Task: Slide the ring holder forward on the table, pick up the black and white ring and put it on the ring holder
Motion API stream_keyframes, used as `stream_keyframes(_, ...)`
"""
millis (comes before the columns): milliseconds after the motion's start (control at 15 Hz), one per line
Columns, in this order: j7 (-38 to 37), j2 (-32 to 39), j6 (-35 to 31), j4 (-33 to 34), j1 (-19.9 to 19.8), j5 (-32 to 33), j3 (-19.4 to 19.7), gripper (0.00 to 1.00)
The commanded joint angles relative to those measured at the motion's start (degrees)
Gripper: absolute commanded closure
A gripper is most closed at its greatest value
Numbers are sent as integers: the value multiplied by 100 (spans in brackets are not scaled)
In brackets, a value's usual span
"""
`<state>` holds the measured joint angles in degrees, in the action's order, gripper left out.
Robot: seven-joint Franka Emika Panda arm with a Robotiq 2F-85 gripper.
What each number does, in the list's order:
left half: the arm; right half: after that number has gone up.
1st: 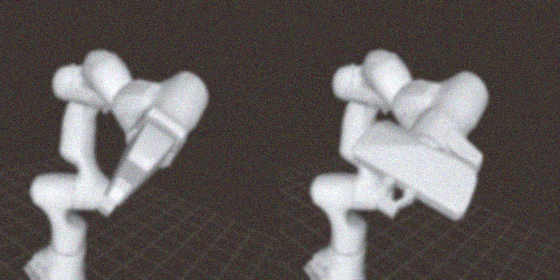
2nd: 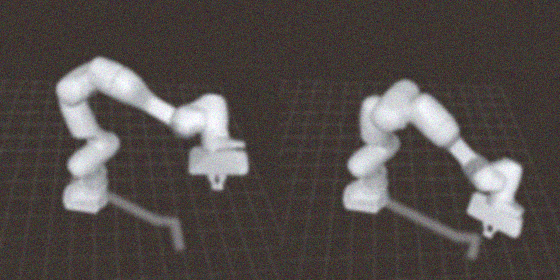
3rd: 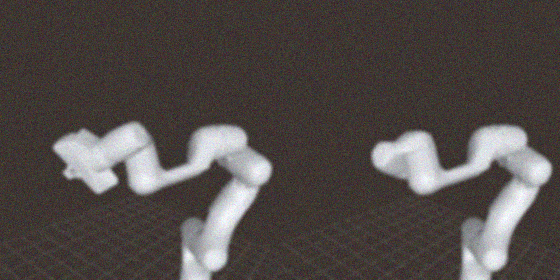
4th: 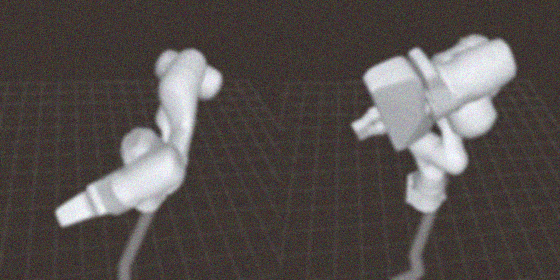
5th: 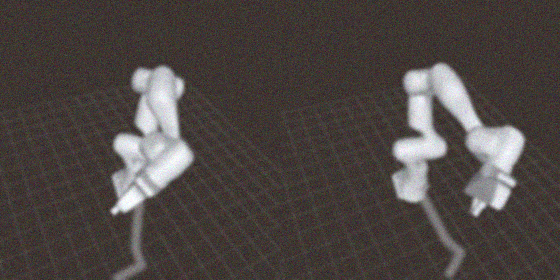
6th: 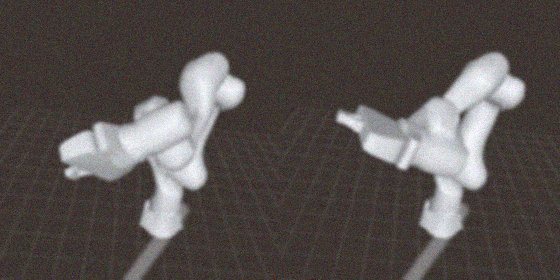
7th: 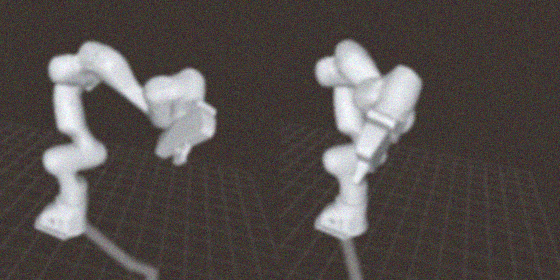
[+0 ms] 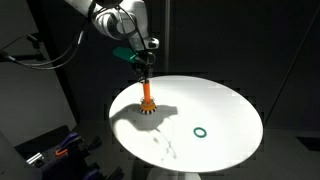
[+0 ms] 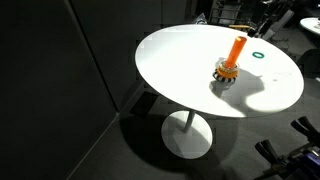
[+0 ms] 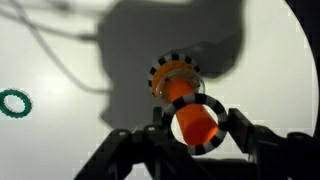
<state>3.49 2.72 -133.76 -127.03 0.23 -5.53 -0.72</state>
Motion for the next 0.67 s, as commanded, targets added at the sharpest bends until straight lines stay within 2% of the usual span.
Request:
stream_keyframes(0,-227,37,-142,11,64,-2,-49,58)
stream_keyframes(600,-552,266,-533,79,98,200,-55,58)
